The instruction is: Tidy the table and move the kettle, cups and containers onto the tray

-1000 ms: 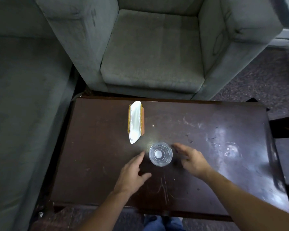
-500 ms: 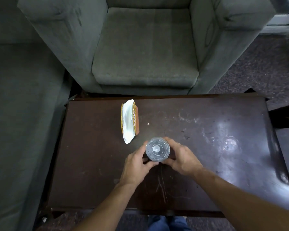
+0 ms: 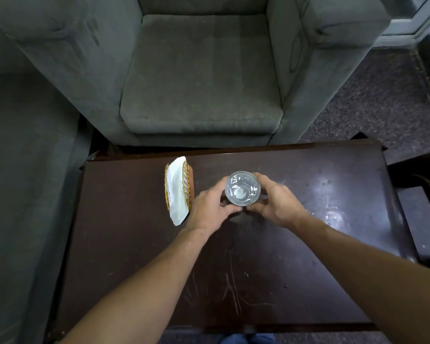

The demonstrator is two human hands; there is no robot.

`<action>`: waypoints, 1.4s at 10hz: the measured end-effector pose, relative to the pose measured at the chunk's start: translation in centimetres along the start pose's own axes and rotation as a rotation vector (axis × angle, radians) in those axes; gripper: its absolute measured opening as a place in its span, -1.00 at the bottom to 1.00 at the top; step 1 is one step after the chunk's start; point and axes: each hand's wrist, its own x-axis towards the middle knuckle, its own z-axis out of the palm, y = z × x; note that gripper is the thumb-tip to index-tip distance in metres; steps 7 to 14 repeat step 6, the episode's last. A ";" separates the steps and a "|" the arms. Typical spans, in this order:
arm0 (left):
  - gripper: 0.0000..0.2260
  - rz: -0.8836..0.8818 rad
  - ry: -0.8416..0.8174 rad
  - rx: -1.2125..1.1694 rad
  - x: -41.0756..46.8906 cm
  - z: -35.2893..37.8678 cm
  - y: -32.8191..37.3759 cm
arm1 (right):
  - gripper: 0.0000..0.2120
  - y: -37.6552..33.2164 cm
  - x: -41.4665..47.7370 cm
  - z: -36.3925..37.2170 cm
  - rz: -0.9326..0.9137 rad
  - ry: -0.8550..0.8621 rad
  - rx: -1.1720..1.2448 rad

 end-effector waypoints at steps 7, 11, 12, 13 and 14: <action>-0.12 -0.059 -0.036 0.209 -1.5 -0.2 0.6 | 0.10 1.1 -1.9 0.5 0.189 -0.022 0.009; -0.12 -0.059 -0.036 0.209 -1.5 -0.2 0.6 | 0.10 1.1 -1.9 0.5 0.189 -0.022 0.009; -0.12 -0.059 -0.036 0.209 -1.5 -0.2 0.6 | 0.10 1.1 -1.9 0.5 0.189 -0.022 0.009; -0.12 -0.059 -0.036 0.209 -1.5 -0.2 0.6 | 0.10 1.1 -1.9 0.5 0.189 -0.022 0.009; -0.12 -0.059 -0.036 0.209 -1.5 -0.2 0.6 | 0.10 1.1 -1.9 0.5 0.189 -0.022 0.009</action>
